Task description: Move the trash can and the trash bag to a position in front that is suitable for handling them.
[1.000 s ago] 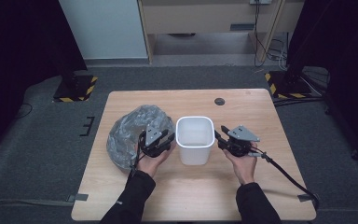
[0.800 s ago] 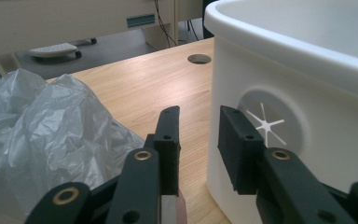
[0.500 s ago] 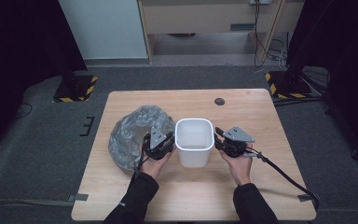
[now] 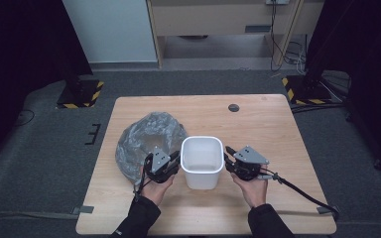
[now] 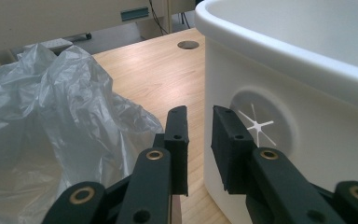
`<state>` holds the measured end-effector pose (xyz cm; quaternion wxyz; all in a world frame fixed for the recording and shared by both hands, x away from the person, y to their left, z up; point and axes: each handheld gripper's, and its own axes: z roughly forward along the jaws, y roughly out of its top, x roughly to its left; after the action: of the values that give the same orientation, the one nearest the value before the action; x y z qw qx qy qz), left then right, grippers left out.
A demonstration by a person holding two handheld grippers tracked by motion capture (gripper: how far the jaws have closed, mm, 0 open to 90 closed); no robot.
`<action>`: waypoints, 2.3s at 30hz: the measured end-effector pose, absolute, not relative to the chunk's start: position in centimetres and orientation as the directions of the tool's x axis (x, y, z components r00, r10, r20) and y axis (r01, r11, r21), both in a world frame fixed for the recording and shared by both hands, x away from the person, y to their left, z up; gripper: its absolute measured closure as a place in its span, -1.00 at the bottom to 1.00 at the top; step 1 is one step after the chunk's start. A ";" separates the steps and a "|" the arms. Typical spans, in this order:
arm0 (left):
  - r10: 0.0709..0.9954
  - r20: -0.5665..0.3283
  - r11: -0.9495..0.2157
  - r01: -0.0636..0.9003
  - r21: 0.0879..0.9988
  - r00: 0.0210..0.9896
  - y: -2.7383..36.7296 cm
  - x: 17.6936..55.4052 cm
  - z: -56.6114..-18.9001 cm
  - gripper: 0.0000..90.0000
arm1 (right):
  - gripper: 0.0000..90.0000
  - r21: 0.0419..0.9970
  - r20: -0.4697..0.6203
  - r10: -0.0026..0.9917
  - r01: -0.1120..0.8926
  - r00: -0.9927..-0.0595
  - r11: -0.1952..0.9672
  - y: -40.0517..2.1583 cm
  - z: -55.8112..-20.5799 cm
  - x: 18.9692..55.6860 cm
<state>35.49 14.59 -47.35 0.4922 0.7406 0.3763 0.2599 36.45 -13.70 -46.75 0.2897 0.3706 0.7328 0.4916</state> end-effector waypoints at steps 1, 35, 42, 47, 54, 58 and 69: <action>0.812 0.012 -0.230 0.302 0.925 0.583 14.6 35.5 -47.4 0.68 | 0.58 0.935 -0.058 0.829 0.261 -0.556 0.241 -13.7 -46.7 36.3; 0.877 0.058 -0.263 0.375 0.889 0.477 26.0 33.9 -49.0 -0.02 | -0.28 0.868 -0.002 0.885 0.439 -0.465 0.233 -23.4 -49.4 36.0; 0.868 0.065 -0.287 0.390 0.875 0.493 26.8 31.8 -49.5 -0.04 | -0.34 0.844 0.009 0.885 0.479 -0.466 0.243 -24.2 -50.5 36.0; 0.868 0.076 -0.290 0.378 0.879 0.490 27.3 30.2 -49.2 -0.08 | -0.36 0.784 -0.017 0.886 0.543 -0.464 0.300 -24.7 -51.8 36.1; 0.880 0.017 -0.200 0.337 0.920 0.475 26.9 28.8 -48.1 -0.25 | -0.41 0.755 -0.003 0.903 0.592 -0.429 0.283 -25.7 -52.6 36.5; 0.866 0.009 -0.192 0.315 0.930 0.500 26.0 28.9 -47.7 -0.27 | -0.44 0.737 -0.006 0.902 0.608 -0.431 0.295 -25.7 -53.0 36.5; 0.862 0.010 -0.201 0.323 0.925 0.507 24.2 29.6 -47.7 -0.34 | -0.64 0.732 0.004 0.906 0.618 -0.422 0.285 -25.4 -53.6 36.9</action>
<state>29.56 24.22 -47.70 0.4811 0.7226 0.4100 0.2800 36.86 -25.41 -53.65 0.2133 0.4934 0.7727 0.3378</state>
